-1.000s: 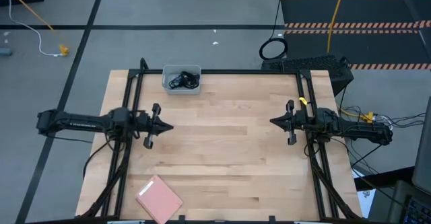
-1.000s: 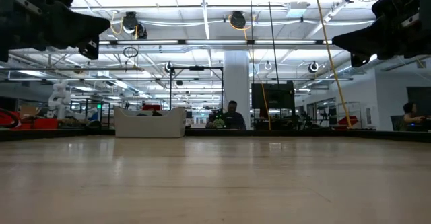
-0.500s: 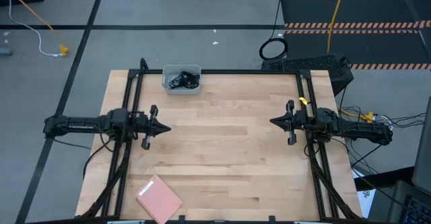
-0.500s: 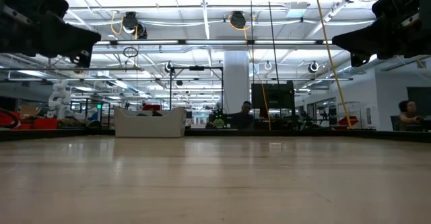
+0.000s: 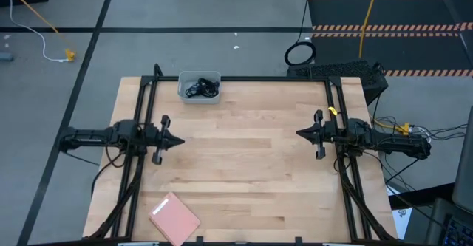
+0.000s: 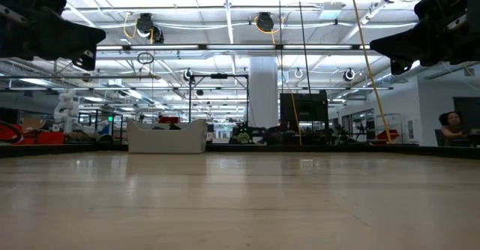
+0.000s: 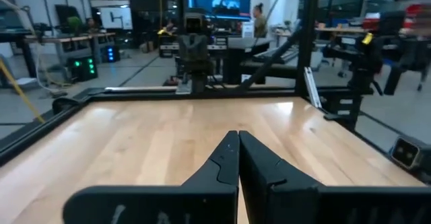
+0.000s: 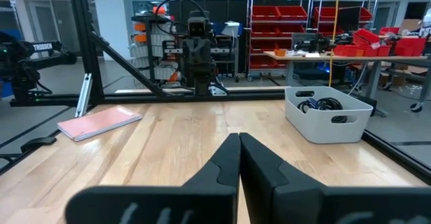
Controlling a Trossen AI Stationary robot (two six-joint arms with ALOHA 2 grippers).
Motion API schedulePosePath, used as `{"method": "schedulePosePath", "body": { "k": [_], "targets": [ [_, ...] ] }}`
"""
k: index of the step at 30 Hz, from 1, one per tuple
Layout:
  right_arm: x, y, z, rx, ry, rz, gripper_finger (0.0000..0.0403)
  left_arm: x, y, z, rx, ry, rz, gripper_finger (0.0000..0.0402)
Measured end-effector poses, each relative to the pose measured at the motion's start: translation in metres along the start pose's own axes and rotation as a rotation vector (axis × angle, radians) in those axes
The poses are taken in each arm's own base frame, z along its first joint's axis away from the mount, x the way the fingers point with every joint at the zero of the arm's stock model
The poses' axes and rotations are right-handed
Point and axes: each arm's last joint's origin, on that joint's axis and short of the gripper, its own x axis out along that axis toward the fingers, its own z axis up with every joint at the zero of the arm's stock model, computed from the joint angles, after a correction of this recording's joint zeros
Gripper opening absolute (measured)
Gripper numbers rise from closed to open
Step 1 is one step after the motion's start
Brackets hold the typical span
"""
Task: Pick and place USB-C Cables
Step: Return to Home Position
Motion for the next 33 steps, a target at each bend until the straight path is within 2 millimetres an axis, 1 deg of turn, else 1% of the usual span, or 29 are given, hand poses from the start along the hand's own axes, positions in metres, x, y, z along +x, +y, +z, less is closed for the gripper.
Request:
{"method": "schedulePosePath", "body": {
  "k": [12, 19, 23, 27, 33],
  "targets": [
    [0.0000, 0.0000, 0.0000, 0.000, 0.000, 0.001, 0.0000, 0.0001, -0.0007, 0.0004, 0.099, -0.002, 0.032, 0.0002],
    [0.0000, 0.0000, -0.0002, 0.000, 0.001, 0.001, 0.0000, 0.0001, -0.0010, -0.0001, 0.114, 0.003, 0.023, 0.0003],
    [0.0000, 0.0000, 0.0000, 0.000, 0.000, 0.002, 0.0000, 0.0001, -0.0010, 0.0006, 0.072, -0.005, 0.023, 0.0003],
    [0.0000, 0.0000, 0.0000, 0.000, 0.000, 0.002, 0.0000, 0.0002, -0.0010, -0.0001, 0.071, 0.002, 0.022, 0.0008],
    [0.0000, 0.0000, -0.0001, 0.000, 0.001, 0.002, 0.0000, 0.0002, -0.0010, -0.0002, 0.113, 0.003, 0.022, 0.0018]
  ]
}}
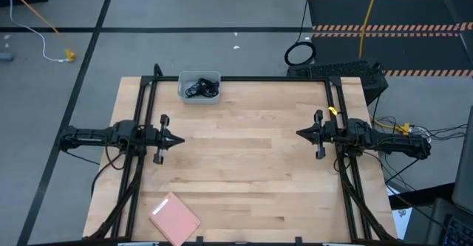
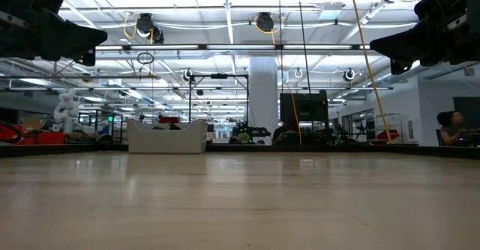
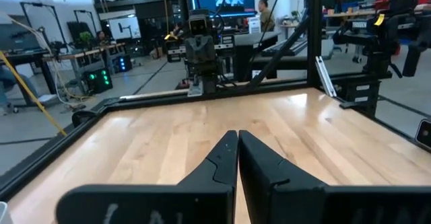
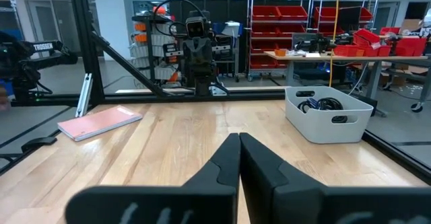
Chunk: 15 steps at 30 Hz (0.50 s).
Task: Pick and place USB-C Cables
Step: Return to Home Position
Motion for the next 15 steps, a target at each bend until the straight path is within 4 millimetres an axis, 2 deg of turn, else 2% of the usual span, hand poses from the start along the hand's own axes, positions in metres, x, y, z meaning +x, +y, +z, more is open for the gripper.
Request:
{"method": "schedulePosePath", "body": {
  "k": [15],
  "targets": [
    [0.0000, 0.0000, 0.0001, 0.000, 0.000, 0.000, 0.0000, 0.0000, 0.0000, 0.0000, 0.010, 0.000, -0.001, 0.0019]
  ]
}}
